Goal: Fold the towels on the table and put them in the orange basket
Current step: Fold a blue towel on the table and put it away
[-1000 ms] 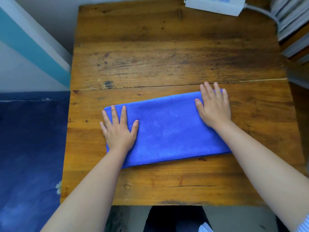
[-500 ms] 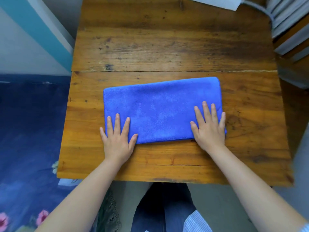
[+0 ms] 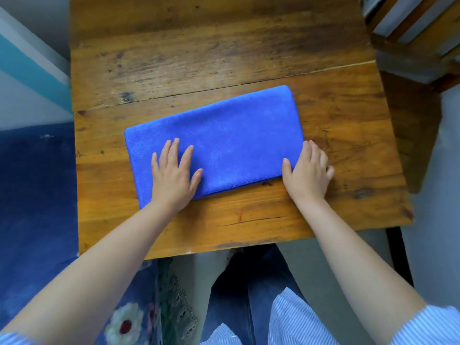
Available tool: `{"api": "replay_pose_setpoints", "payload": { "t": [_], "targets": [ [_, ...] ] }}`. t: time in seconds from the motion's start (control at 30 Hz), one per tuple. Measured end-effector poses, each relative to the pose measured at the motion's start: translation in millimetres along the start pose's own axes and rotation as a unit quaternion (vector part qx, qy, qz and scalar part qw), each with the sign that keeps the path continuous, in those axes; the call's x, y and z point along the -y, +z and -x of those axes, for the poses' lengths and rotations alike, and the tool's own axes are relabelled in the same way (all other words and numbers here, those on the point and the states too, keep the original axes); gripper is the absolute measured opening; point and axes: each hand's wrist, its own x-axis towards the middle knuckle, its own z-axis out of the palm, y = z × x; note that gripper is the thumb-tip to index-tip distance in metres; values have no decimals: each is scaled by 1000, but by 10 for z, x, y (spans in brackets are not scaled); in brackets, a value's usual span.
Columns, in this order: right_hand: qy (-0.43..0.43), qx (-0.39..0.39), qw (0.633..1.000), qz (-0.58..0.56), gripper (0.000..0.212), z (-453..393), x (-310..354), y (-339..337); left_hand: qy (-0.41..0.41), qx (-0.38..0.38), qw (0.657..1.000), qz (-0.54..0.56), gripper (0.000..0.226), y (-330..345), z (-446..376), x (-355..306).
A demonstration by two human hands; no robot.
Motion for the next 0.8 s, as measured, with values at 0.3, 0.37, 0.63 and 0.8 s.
{"api": "replay_pose_setpoints", "payload": {
  "t": [0.3,0.37,0.63,0.8],
  "targets": [
    [88,57,994,-35,67,-108,205,-116,105,37,992,52,52,-249,-1121,-971],
    [109,80,989,-62,67,-196,167,-158,111,78,989,64,55,-295,-1344,-1171],
    [124,174,958,-192,9,-657,-89,-468,20,232,948,216,58,-460,-1935,-1629],
    [52,113,983,-136,8,-1229,-142,-955,39,172,945,275,50,-807,-2257,-1781]
  ]
}}
